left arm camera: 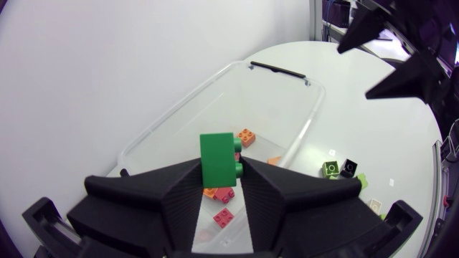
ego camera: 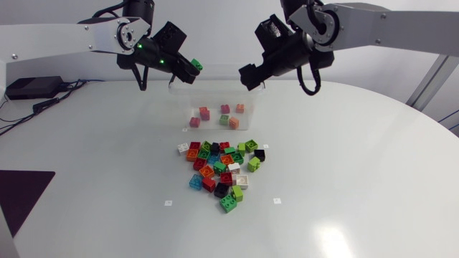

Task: Place the duplo bricks in the container

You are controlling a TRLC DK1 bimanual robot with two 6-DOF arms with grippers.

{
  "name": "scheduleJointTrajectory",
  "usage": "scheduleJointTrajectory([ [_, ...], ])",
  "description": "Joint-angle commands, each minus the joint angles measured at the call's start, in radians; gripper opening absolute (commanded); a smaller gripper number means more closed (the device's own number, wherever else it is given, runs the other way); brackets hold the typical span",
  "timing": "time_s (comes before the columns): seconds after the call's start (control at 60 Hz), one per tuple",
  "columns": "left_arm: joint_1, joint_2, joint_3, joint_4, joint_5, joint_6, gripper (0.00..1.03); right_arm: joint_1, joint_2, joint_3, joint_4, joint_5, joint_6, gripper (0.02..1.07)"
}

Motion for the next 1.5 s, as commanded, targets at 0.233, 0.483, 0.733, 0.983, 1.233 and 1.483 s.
scheduleJointTrajectory([
  [0.233, -0.015, 0.102, 0.124, 0.023, -0.057, -0.092, 0.62, 0.015, -0.160, -0.307, 0.042, -0.014, -0.056, 1.02],
  [0.483, -0.021, 0.062, 0.123, 0.046, -0.093, -0.129, 0.94, 0.001, -0.156, -0.376, -0.023, 0.011, -0.024, 1.02],
  [0.733, -0.026, -0.105, -0.067, 0.126, -0.168, -0.143, 0.95, 0.016, -0.057, -0.330, -0.109, 0.072, 0.111, 1.02],
  [0.983, -0.016, -0.271, -0.308, 0.250, -0.246, -0.160, 0.96, 0.028, 0.028, -0.287, -0.149, 0.092, 0.211, 0.99],
  [1.233, -0.012, -0.461, -0.612, 0.425, -0.289, -0.146, 0.96, 0.022, 0.157, -0.194, -0.199, 0.103, 0.313, 0.99],
  [1.483, 0.008, -0.574, -0.837, 0.543, -0.297, -0.128, 0.96, -0.005, 0.275, -0.117, -0.245, 0.066, 0.387, 0.99],
])
